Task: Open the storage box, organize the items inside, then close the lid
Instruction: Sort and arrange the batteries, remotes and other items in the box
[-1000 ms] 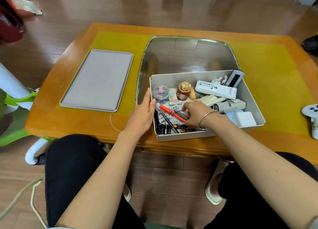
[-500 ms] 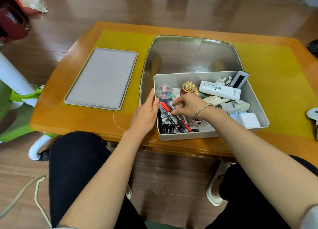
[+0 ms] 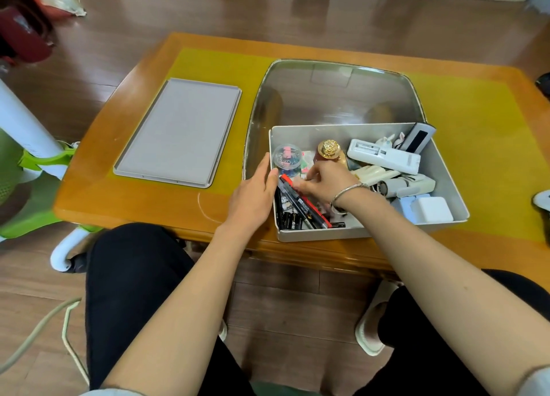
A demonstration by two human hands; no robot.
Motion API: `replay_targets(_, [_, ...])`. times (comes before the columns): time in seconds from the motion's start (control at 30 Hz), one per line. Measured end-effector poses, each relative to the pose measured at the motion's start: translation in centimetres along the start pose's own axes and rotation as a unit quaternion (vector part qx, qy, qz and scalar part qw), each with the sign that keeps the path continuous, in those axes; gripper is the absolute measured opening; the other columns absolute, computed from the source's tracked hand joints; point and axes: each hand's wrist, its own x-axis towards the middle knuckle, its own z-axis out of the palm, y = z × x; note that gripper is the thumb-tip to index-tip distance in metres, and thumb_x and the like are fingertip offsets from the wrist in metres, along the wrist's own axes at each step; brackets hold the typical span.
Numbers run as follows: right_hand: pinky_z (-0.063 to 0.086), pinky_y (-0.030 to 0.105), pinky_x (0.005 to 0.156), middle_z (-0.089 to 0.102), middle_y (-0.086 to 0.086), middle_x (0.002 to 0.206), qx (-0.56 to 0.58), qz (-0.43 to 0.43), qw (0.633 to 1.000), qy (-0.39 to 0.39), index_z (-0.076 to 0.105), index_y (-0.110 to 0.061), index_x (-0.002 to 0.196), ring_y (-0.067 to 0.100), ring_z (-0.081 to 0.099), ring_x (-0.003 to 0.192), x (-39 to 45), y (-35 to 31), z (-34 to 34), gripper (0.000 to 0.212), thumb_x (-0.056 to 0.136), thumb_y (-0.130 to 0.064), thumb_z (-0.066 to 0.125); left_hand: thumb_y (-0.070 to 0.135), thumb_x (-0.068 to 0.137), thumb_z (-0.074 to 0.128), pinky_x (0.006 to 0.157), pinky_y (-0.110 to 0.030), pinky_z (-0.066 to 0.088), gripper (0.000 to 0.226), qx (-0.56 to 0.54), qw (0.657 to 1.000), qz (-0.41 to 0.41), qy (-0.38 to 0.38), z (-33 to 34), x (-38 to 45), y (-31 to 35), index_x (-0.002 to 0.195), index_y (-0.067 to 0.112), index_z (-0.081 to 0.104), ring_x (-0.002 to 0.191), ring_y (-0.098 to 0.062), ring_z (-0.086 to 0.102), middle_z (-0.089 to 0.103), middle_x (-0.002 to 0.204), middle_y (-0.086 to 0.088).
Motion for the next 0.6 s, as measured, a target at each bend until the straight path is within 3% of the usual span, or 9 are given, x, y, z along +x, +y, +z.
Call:
replay_targets(0.07, [0.05,0.036,0.071,0.067,0.014,0.085,-0.072,0.011,0.997,-0.037,0.066,-0.006,0.087,0.025,0.062,0.08,-0.1,0.3,0.6,0.054,0.071,-0.058,0.07,0.046,0.103,0.025,0.071,-0.039,0.056,0.052,0.001,1.0,-0.002,0.001,0.0,0.0,0.0,0.152,0.033,0.018,0.09,-0.021,0.063,0.066,0.112,-0.004])
replay_targets(0.13, [0.046,0.032,0.062,0.06,0.006,0.074,-0.125,0.007,0.99,-0.064,0.055,-0.014,0.074,0.02,0.056,0.069,-0.2,0.6,1.0,0.052,0.061,-0.061,0.075,0.046,0.103,0.025,0.073,-0.04,0.057,0.052,-0.005,1.0,-0.003,-0.002,0.0,0.0,0.0,0.152,0.033,0.018,0.093,-0.018,0.064,0.065,0.114,-0.003])
replay_targets(0.23, [0.04,0.028,0.056,0.049,-0.002,0.064,-0.166,-0.004,0.983,-0.08,0.043,-0.019,0.065,0.014,0.049,0.058,-0.2,0.6,1.7,0.049,0.058,-0.054,0.078,0.045,0.103,0.025,0.068,-0.038,0.057,0.051,-0.007,1.0,-0.002,-0.001,0.1,0.1,-0.1,0.152,0.033,0.019,0.087,-0.017,0.065,0.067,0.109,-0.003])
replay_targets(0.33, [0.039,0.026,0.052,0.049,0.0,0.059,-0.141,-0.003,0.987,-0.074,0.045,-0.018,0.06,0.02,0.053,0.058,0.1,0.5,2.3,0.037,0.065,-0.041,0.073,0.046,0.103,0.024,0.071,-0.04,0.055,0.051,0.001,1.0,-0.005,0.001,0.3,0.2,-0.2,0.152,0.033,0.018,0.089,-0.025,0.063,0.067,0.107,-0.006])
replay_targets(0.47, [0.03,0.025,0.045,0.047,0.001,0.056,-0.099,-0.008,0.994,-0.039,0.046,-0.016,0.056,0.013,0.044,0.052,0.2,0.9,2.1,0.04,0.075,-0.043,0.069,0.047,0.103,0.024,0.062,-0.033,0.048,0.052,0.0,1.0,0.0,0.002,0.3,0.2,-0.3,0.152,0.034,0.018,0.084,-0.027,0.062,0.066,0.1,-0.009])
replay_targets(0.6, [0.029,0.025,0.046,0.046,0.001,0.055,-0.081,-0.025,0.995,-0.049,0.044,-0.016,0.056,0.015,0.045,0.054,-0.3,1.6,1.2,0.04,0.081,-0.038,0.065,0.048,0.102,0.024,0.071,-0.04,0.055,0.051,0.001,1.0,-0.002,0.008,0.3,0.3,-0.3,0.152,0.035,0.019,0.087,-0.027,0.062,0.067,0.104,-0.01])
